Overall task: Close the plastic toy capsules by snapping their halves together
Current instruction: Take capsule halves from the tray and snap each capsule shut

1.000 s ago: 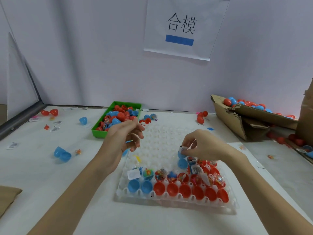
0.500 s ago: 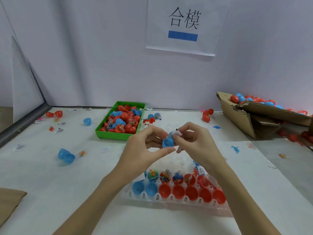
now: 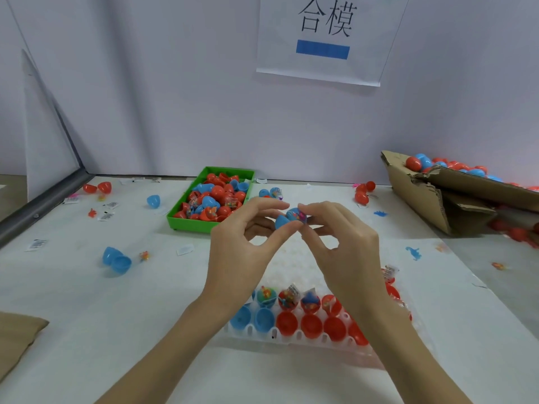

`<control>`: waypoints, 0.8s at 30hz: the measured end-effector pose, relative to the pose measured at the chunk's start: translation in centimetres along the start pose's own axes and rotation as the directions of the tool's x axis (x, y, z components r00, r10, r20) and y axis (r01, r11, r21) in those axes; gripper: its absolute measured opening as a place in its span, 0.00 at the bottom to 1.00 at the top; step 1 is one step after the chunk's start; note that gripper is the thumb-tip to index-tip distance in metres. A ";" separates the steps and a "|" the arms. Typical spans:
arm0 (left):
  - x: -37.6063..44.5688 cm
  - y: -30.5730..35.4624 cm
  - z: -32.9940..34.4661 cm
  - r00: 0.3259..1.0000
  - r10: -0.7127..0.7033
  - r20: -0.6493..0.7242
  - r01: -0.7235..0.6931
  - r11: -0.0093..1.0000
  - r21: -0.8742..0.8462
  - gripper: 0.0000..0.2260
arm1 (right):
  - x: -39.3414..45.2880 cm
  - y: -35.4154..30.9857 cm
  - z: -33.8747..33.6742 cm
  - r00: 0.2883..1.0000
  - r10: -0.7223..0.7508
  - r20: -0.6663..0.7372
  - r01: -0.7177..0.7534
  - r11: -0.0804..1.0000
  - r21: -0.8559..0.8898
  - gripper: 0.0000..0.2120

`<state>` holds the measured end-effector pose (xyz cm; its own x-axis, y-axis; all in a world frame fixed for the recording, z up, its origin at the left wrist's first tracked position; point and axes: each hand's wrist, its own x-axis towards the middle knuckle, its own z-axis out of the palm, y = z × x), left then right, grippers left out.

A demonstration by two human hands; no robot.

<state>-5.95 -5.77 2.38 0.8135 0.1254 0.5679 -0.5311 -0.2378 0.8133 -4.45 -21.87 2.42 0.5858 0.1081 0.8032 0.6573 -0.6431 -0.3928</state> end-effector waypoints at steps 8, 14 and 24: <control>0.3 0.3 -0.1 0.997 -0.081 -0.015 0.079 0.994 -0.074 0.09 | 0.1 -0.4 -0.2 1.000 -0.001 0.004 0.001 0.997 0.073 0.11; 0.9 0.3 -0.7 0.978 -0.204 0.037 0.207 0.965 -0.162 0.05 | 0.0 -0.7 -0.1 0.995 0.067 0.078 -0.078 0.986 0.150 0.13; 0.9 0.3 -0.9 0.981 -0.119 0.155 0.132 0.989 -0.072 0.06 | 0.1 -0.8 -0.3 0.940 0.306 0.148 -0.339 0.880 0.332 0.12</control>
<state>-5.60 -4.87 3.30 0.8978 0.0022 0.4404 -0.4352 -0.1488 0.8880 -5.05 -21.64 2.96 0.8224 0.0173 0.5686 0.5375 -0.3510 -0.7667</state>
